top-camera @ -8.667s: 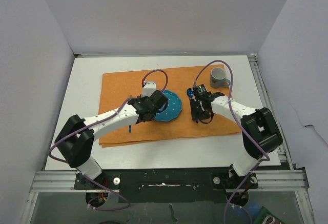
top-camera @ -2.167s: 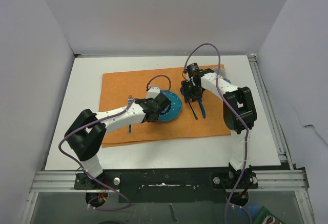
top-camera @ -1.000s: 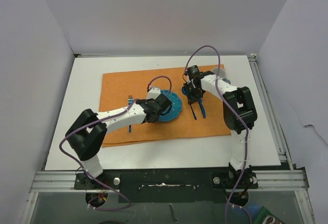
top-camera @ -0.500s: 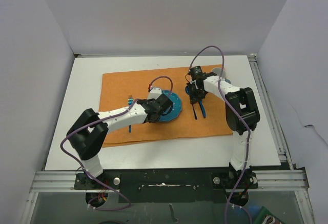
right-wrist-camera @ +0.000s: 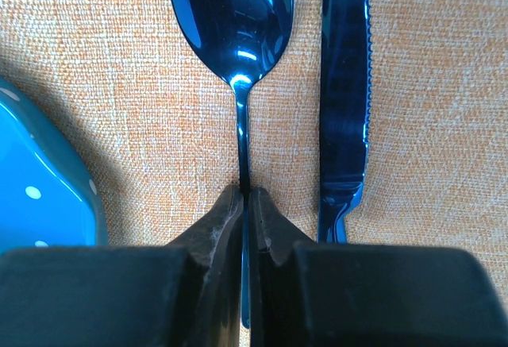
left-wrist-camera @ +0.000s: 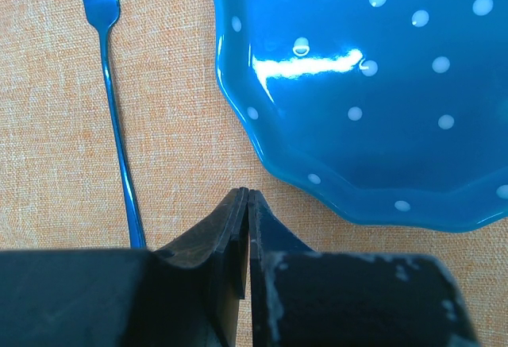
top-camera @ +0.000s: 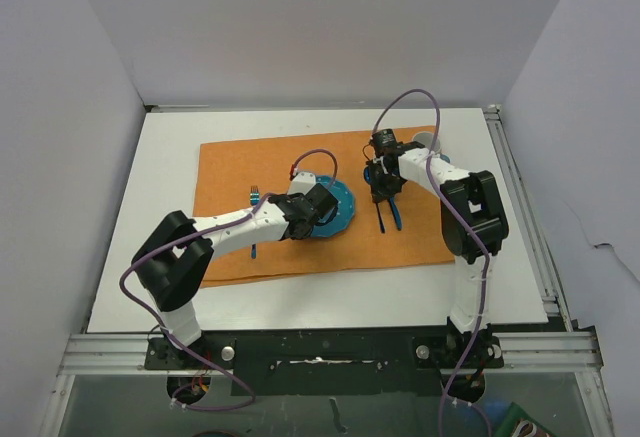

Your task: Set the dinner table for one person

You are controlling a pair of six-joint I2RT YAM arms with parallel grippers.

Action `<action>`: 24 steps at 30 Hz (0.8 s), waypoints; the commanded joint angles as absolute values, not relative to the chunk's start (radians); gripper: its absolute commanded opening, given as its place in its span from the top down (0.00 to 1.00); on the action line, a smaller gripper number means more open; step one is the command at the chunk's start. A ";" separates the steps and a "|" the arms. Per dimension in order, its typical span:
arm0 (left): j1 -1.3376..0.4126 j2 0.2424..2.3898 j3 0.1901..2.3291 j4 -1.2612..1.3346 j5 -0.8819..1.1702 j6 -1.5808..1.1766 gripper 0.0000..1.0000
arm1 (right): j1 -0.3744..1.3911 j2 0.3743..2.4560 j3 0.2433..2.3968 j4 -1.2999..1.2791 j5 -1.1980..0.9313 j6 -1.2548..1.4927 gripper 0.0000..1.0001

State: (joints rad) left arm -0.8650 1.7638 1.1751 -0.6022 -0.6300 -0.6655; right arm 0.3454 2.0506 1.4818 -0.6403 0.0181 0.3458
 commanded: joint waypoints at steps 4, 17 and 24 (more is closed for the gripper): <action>-0.871 1.759 1.212 -0.596 -0.640 -0.667 0.96 | 0.317 1.996 1.444 -0.636 0.118 0.362 1.00; -0.875 1.762 1.218 -0.598 -0.637 -0.666 0.97 | 0.315 1.960 1.410 -0.631 0.109 0.375 1.00; -0.876 1.764 1.221 -0.598 -0.637 -0.666 0.96 | 0.316 1.968 1.404 -0.624 0.099 0.375 0.98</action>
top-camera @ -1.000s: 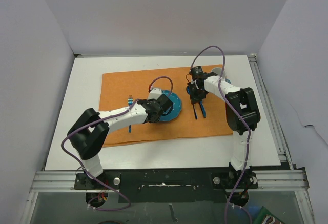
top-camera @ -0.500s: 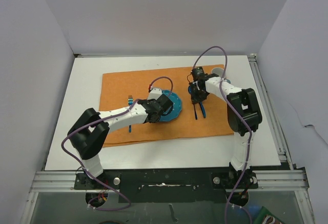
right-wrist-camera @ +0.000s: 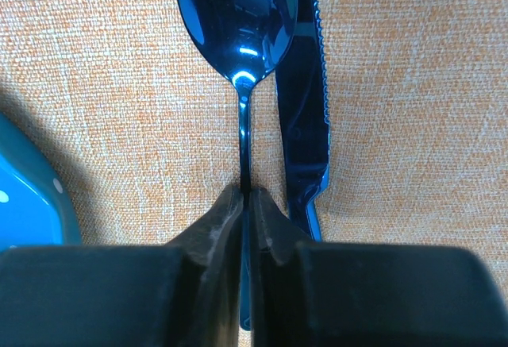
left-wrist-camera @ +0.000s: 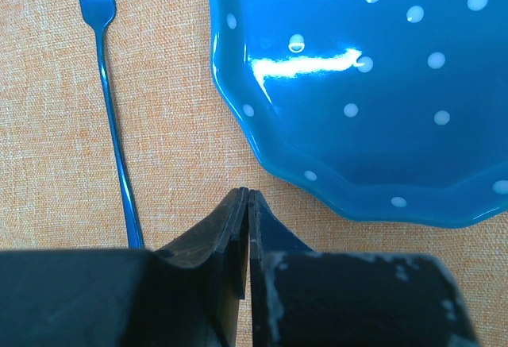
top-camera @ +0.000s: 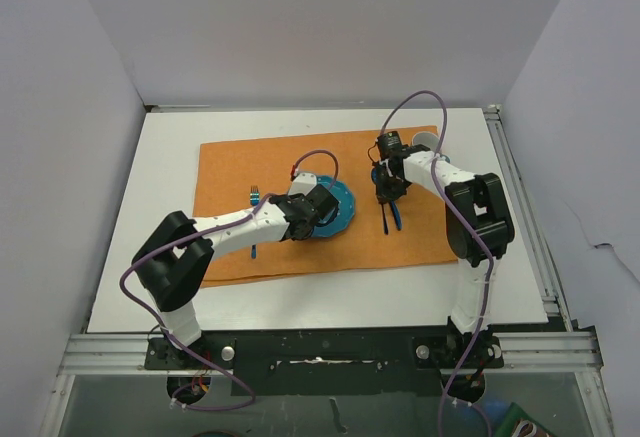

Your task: Set the dinner table for one person

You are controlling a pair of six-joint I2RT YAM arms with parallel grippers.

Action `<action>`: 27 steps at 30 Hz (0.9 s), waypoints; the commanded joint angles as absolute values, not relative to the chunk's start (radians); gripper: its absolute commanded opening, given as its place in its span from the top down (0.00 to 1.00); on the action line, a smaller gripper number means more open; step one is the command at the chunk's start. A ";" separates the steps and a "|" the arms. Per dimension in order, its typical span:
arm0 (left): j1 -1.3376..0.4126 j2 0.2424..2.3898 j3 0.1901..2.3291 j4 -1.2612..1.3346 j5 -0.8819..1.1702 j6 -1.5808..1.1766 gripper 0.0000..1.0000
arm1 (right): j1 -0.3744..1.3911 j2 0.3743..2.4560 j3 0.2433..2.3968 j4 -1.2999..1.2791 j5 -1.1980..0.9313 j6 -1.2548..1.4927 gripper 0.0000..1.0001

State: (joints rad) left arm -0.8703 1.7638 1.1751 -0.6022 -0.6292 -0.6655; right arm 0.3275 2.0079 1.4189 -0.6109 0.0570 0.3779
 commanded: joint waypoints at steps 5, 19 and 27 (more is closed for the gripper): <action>-0.878 1.769 1.227 -0.598 -0.637 -0.665 0.96 | 0.316 1.977 1.401 -0.625 0.089 0.370 0.62; -0.882 1.785 1.242 -0.599 -0.634 -0.661 0.96 | 0.320 1.916 1.403 -0.611 0.073 0.367 0.47; -0.885 1.793 1.243 -0.599 -0.633 -0.662 0.96 | 0.322 1.906 1.404 -0.614 0.070 0.370 0.47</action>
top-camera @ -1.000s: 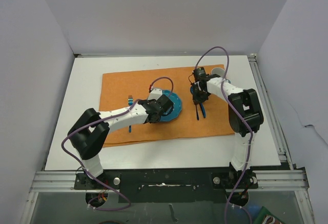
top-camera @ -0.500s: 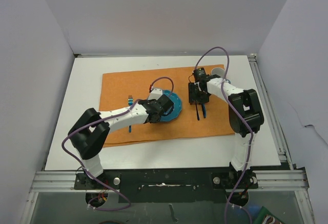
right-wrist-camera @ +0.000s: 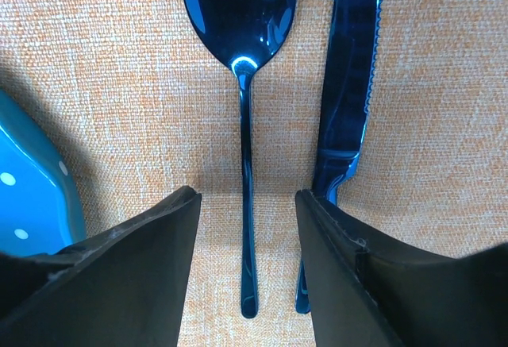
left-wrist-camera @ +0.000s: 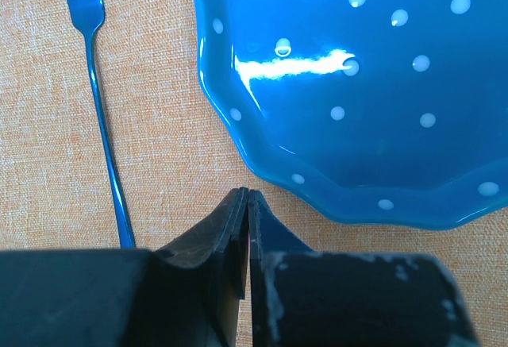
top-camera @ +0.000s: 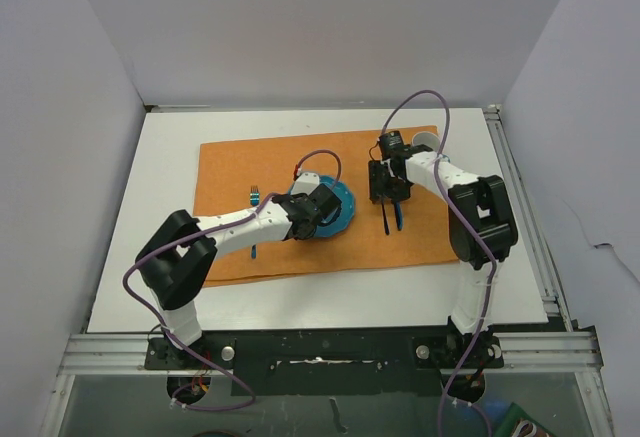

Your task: Set the dinner table for one person

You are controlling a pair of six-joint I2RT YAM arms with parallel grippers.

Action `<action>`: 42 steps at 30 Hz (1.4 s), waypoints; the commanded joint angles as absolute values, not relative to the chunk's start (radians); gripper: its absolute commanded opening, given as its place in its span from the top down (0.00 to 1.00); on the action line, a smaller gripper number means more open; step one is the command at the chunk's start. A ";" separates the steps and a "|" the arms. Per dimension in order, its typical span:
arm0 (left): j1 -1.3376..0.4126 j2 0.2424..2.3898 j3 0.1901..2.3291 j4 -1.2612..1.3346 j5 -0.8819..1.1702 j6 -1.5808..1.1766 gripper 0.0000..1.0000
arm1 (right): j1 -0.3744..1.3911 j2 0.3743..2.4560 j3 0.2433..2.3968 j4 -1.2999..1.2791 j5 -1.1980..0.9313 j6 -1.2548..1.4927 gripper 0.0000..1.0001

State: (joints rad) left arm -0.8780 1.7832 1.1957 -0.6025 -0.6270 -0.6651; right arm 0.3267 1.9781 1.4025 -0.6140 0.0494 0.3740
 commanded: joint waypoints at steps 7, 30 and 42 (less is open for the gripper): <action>-0.887 1.789 1.244 -0.601 -0.638 -0.664 0.96 | 0.336 1.870 1.374 -0.581 0.087 0.375 0.48; -0.901 1.535 1.164 -0.659 -0.921 -0.634 0.96 | 0.425 1.185 0.963 -0.477 0.318 0.435 0.46; -0.898 1.156 1.030 -0.623 -0.951 -0.688 0.96 | 0.412 0.970 0.875 -0.501 0.481 0.487 0.38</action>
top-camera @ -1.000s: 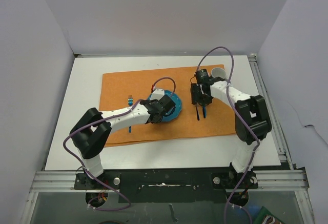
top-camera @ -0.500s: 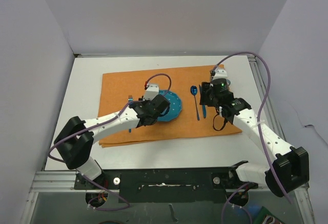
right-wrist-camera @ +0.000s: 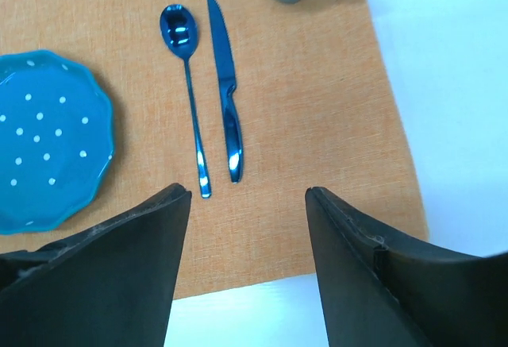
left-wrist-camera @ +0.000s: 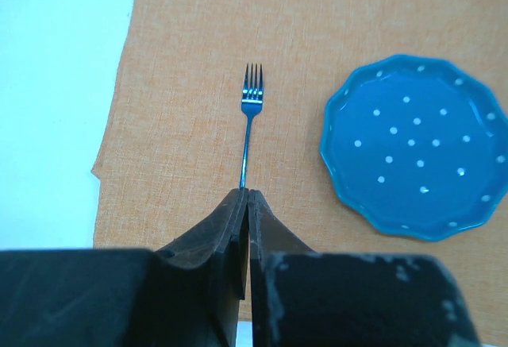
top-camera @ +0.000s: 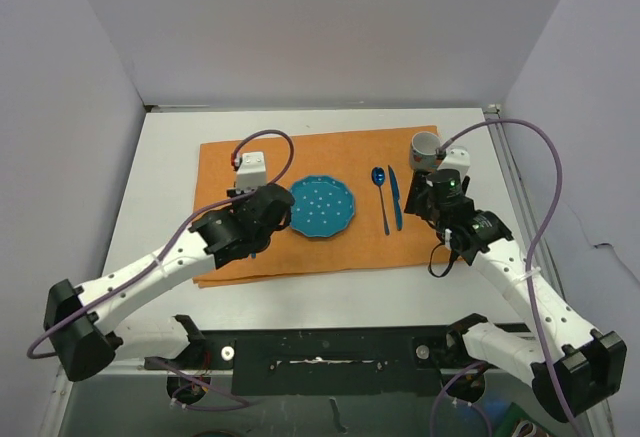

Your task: Set the dinner table for one person

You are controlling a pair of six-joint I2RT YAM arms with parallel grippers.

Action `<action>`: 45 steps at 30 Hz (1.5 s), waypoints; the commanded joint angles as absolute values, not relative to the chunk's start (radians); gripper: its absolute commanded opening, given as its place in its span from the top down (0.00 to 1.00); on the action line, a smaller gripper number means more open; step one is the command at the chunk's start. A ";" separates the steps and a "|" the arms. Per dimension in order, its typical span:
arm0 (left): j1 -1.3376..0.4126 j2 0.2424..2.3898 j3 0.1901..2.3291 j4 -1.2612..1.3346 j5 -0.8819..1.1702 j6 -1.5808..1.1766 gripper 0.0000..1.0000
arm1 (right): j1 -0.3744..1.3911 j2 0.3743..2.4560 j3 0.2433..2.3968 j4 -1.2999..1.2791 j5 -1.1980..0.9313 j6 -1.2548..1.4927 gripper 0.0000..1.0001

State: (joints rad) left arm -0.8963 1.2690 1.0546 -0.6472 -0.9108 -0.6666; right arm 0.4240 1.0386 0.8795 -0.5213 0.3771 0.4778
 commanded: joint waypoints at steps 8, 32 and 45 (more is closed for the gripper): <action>-0.899 1.118 0.992 -0.871 -0.949 -0.861 0.97 | 0.407 0.927 0.844 -0.526 0.501 0.493 0.32; -0.903 1.025 0.618 -0.535 -1.063 -0.868 1.00 | 0.412 0.869 0.639 -0.418 0.597 0.527 0.27; -0.903 0.998 0.224 0.629 -1.297 0.001 1.00 | 0.348 1.001 0.498 -0.055 0.634 0.395 0.30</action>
